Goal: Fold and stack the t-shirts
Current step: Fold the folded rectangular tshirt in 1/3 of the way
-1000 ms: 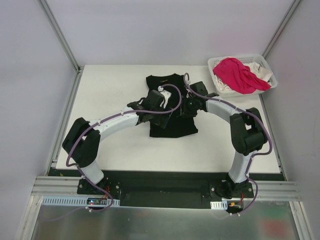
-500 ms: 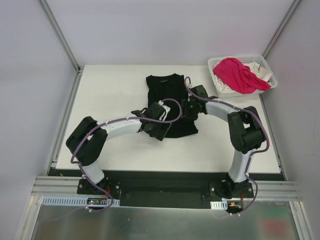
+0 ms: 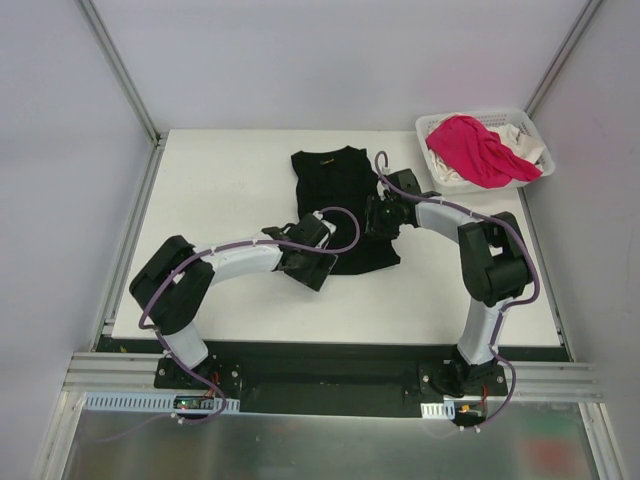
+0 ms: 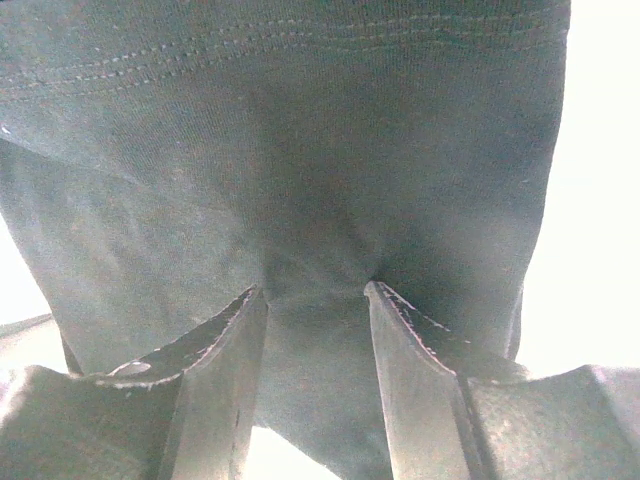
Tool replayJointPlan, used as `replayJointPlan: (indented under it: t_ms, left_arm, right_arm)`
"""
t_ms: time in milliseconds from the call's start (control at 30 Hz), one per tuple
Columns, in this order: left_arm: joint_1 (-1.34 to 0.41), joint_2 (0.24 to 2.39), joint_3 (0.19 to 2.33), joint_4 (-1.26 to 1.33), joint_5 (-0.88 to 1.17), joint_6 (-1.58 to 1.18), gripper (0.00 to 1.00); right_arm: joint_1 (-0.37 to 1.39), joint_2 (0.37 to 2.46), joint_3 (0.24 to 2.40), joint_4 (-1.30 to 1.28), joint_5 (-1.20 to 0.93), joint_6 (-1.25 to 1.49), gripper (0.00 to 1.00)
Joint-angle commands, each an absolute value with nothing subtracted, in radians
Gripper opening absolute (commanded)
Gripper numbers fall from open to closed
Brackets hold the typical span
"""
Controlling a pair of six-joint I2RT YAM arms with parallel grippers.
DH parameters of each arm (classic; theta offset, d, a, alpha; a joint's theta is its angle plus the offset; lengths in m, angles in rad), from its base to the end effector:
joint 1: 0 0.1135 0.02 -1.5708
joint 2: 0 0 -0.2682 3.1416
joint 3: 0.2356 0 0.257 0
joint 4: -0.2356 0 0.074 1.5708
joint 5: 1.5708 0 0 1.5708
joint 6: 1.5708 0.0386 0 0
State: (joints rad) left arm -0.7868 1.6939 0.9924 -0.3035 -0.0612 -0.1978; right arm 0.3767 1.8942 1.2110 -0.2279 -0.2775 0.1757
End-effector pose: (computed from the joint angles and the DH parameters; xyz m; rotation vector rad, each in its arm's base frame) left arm 0.2438 -0.2411 0.1692 0.7326 2.4949 -0.2871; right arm 0.3727 0.1588 0.1688 -0.3729 2.4965 0.5741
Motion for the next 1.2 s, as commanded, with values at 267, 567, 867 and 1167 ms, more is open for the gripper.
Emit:
replayJointPlan:
  t_ms: [267, 567, 867, 1167]
  left_arm:
    - [-0.795, 1.75, 1.408, -0.449, -0.071, -0.064, 0.87]
    - [-0.796, 1.805, 1.393, -0.446, -0.008, -0.112, 0.86]
    - [-0.815, 1.799, 1.289, -0.422, 0.031, -0.153, 0.85]
    - [-0.819, 1.845, 1.232, -0.376, 0.023, -0.167, 0.84]
  right_arm:
    - [0.377, 1.913, 1.197, -0.215, -0.273, 0.176, 0.44]
    - [0.377, 1.911, 1.232, -0.248, -0.236, 0.164, 0.55]
    - [0.367, 1.884, 1.289, -0.273, -0.239, 0.167, 0.57]
    - [0.365, 1.795, 1.27, -0.294, -0.245, 0.161, 0.56]
